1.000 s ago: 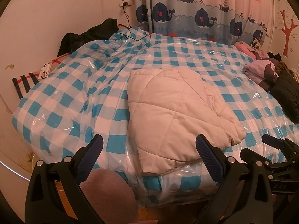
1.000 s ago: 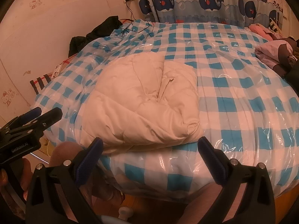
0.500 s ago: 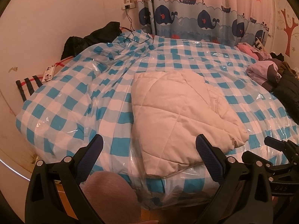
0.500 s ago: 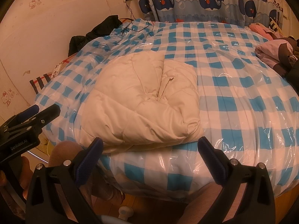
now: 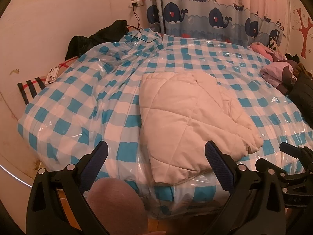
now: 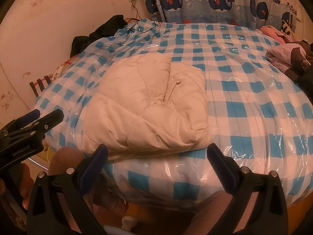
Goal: Fold large clothes
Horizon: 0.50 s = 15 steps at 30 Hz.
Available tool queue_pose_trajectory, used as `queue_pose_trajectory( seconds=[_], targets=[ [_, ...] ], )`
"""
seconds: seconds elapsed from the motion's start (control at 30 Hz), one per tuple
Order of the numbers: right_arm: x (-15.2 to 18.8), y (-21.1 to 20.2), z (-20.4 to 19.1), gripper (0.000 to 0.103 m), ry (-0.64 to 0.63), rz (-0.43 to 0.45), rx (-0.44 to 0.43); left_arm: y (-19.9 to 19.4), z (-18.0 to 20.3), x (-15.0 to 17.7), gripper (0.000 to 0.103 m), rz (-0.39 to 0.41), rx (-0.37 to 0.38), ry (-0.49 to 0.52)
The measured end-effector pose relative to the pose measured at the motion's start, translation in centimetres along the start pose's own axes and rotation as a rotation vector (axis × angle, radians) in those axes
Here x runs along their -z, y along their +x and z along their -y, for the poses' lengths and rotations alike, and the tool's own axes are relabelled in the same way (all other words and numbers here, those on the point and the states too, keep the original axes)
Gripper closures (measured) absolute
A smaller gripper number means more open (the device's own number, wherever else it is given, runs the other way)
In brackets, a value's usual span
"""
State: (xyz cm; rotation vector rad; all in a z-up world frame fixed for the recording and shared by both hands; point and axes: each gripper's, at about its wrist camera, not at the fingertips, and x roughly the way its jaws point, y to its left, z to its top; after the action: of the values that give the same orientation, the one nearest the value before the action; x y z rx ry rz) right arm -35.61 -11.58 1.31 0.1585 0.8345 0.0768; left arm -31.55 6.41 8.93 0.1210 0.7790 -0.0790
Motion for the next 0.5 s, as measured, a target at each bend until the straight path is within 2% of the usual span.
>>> queue_pose_trajectory(
  seconds=[0.23, 0.5],
  targets=[
    [0.98, 0.1, -0.51, 0.005, -0.033, 0.005, -0.003, -0.15, 0.29, 0.18, 0.008, 0.0, -0.002, -0.001],
    [0.38, -0.14, -0.28, 0.005, -0.032, -0.001, -0.001, -0.02, 0.27, 0.36, 0.008, 0.004, -0.01, 0.002]
  ],
)
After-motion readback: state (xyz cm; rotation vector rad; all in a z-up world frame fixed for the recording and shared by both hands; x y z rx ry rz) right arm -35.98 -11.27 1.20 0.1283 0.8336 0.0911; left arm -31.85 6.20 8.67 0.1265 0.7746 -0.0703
